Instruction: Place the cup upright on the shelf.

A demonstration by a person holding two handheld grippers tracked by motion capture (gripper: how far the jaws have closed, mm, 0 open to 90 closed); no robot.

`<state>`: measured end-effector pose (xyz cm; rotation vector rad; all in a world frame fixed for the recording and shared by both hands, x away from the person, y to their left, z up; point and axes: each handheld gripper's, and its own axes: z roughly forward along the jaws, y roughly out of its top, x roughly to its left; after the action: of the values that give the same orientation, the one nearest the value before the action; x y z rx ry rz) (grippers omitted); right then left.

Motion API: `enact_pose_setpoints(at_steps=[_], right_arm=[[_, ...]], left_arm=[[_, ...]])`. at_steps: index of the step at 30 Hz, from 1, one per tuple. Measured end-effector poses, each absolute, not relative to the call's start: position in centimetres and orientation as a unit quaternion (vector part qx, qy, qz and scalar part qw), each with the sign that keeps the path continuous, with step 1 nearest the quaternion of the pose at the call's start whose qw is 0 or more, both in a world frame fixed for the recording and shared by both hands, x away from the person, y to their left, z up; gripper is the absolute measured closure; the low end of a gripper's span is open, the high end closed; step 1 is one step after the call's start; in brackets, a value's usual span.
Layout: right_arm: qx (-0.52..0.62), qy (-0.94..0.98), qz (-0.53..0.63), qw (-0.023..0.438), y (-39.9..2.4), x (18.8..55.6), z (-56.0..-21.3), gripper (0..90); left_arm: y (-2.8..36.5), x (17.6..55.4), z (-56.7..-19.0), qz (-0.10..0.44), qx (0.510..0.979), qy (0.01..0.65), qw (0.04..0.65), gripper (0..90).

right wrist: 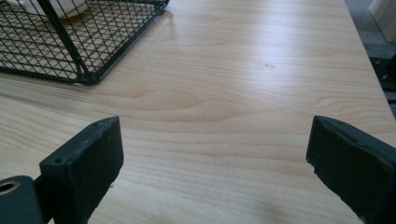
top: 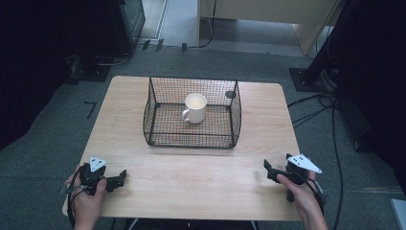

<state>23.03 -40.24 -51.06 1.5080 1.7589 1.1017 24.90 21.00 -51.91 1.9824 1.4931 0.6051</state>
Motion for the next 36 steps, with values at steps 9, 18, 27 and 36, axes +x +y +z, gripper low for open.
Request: enact_pose_setpoints(at_steps=[9, 18, 27, 36], right_arm=[[0.578, 0.663, 0.385, 0.277, -41.3, 22.4, -51.9, 3.8], [0.59, 0.664, 0.372, 0.27, -42.3, 21.7, -52.2, 3.8], [0.577, 0.702, 0.328, 0.26, -42.6, 21.0, -52.4, 3.9], [0.577, 0.716, 0.314, 0.235, -42.4, 20.8, -52.6, 4.4]], left_arm=[[21.0, 24.9, -51.9, 0.227, 0.743, 0.559, 0.289, 0.0], [21.0, 24.9, -51.9, 0.227, 0.743, 0.56, 0.289, 0.0], [21.0, 24.9, -51.9, 0.227, 0.743, 0.56, 0.29, 0.0], [21.0, 24.9, -51.9, 0.227, 0.743, 0.56, 0.29, 0.0]])
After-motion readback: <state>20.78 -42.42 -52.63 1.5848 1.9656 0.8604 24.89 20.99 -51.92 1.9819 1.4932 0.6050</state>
